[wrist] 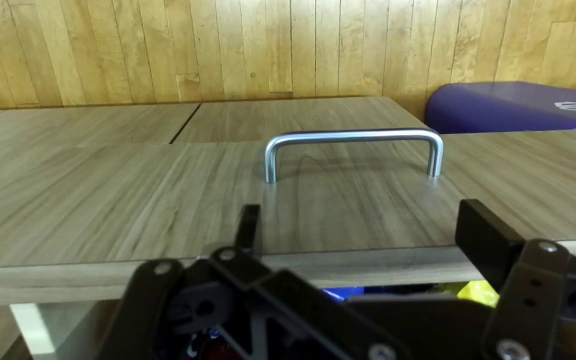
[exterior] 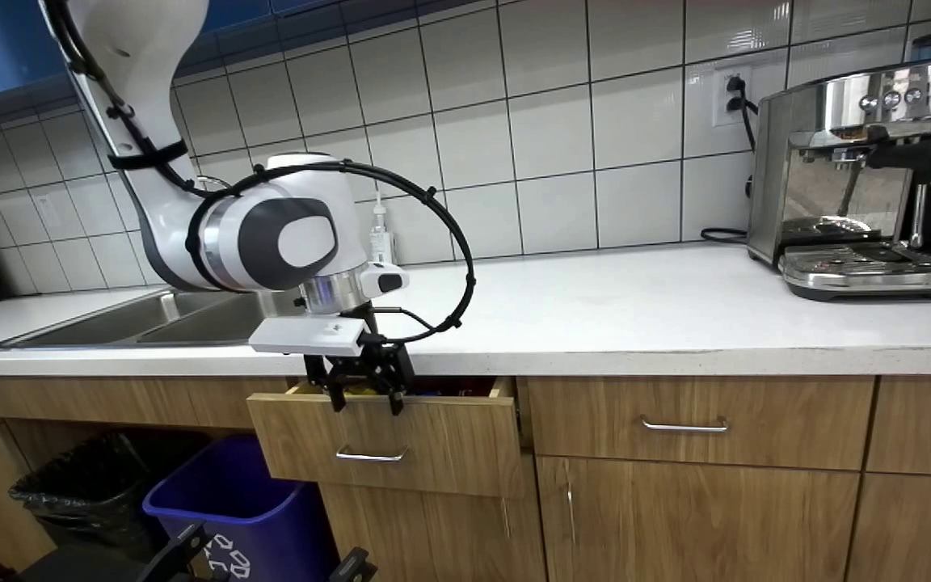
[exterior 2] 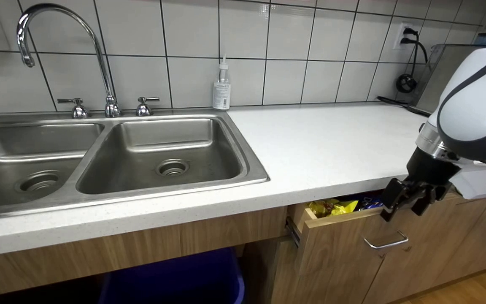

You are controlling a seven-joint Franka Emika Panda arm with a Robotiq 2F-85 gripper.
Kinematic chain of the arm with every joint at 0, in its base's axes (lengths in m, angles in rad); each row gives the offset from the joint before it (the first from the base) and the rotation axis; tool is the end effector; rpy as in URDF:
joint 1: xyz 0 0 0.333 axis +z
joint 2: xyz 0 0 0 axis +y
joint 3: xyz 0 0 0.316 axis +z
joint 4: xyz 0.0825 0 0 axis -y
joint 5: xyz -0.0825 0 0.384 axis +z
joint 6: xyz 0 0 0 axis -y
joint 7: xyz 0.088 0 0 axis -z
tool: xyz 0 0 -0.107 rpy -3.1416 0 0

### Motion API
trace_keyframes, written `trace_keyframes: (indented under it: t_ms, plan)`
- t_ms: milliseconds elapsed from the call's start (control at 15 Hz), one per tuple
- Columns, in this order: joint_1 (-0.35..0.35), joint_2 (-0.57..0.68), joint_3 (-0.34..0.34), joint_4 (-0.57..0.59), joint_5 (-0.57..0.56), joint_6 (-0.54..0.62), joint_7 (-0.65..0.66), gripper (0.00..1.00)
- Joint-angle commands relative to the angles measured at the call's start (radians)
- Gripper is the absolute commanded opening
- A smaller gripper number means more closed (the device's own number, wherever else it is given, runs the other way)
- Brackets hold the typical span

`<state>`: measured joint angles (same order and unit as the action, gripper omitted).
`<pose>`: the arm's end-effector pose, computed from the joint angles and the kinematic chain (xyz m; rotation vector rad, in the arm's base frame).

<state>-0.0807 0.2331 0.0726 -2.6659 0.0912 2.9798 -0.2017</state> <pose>0.4217 -0.0078 0.1690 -3.1085 -0.1580 -0.1305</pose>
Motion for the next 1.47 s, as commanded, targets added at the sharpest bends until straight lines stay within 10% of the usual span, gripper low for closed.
trace_keyframes:
  t_ms: [0, 1400]
  plan:
    - [-0.004, 0.037, -0.008, 0.085, -0.020, -0.015, 0.018, 1.00]
    - [0.000, 0.051, 0.001, 0.099, -0.032, 0.008, 0.014, 1.00]
